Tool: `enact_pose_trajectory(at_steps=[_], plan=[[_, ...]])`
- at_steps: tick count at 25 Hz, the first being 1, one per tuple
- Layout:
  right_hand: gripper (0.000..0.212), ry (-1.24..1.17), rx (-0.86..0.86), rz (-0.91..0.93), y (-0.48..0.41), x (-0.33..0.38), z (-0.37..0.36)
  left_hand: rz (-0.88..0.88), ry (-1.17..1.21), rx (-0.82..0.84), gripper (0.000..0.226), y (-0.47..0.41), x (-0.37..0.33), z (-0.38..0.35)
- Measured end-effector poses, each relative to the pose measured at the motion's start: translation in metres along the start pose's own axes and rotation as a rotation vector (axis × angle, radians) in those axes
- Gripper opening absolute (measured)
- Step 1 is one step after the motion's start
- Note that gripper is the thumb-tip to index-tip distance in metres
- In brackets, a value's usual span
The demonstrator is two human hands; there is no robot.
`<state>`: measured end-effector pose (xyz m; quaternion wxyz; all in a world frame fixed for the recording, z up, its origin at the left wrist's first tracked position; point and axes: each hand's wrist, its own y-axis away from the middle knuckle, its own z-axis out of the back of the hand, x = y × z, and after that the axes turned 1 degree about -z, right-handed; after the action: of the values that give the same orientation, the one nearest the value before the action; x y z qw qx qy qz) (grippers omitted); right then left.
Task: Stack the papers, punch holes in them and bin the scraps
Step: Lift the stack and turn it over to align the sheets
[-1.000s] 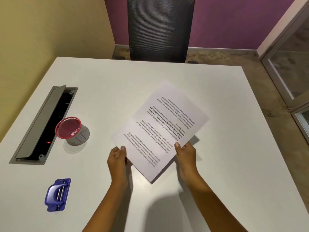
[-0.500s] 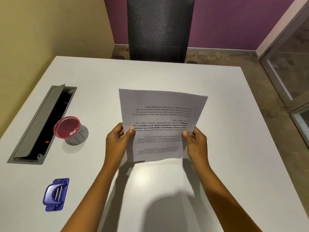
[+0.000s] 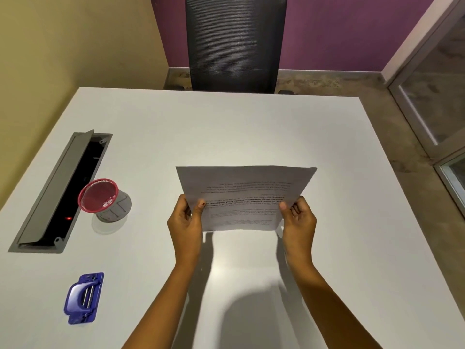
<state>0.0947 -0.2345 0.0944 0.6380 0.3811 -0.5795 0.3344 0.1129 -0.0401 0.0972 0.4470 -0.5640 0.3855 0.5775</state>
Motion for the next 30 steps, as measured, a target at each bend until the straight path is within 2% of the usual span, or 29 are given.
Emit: enact_pose_trajectory(at_steps=[3, 10, 14, 20, 22, 26, 30], plan=[[0.027, -0.039, -0.013, 0.032, -0.001, -0.001, 0.001, -0.015, 0.023, -0.021, 0.022, 0.002, 0.001, 0.0], [0.033, -0.024, -0.023, -0.013, 0.004, -0.016, 0.001, 0.041, 0.005, -0.011, 0.018, 0.008, 0.008, 0.005], [0.035, 0.008, -0.015, -0.026, 0.009, -0.026, 0.003, 0.069, -0.025, -0.011, 0.024, 0.014, 0.015, 0.005], [0.018, 0.137, -0.064, -0.125, 0.021, -0.048, 0.012, 0.084, -0.092, -0.051, 0.027, 0.018, 0.019, 0.01], [0.024, 0.141, -0.073, -0.178, 0.027, -0.052, 0.015, 0.101, -0.088, -0.101, 0.023, 0.016, 0.017, 0.013], [0.041, 0.033, -0.003, -0.341, 0.044, -0.059, 0.013, 0.15, -0.001, -0.197, 0.034, 0.01, 0.009, 0.014], [0.057, -0.182, 0.085, -0.405, 0.054, -0.052, 0.001, 0.207, 0.087, -0.266, 0.02, 0.011, 0.009, 0.01]])
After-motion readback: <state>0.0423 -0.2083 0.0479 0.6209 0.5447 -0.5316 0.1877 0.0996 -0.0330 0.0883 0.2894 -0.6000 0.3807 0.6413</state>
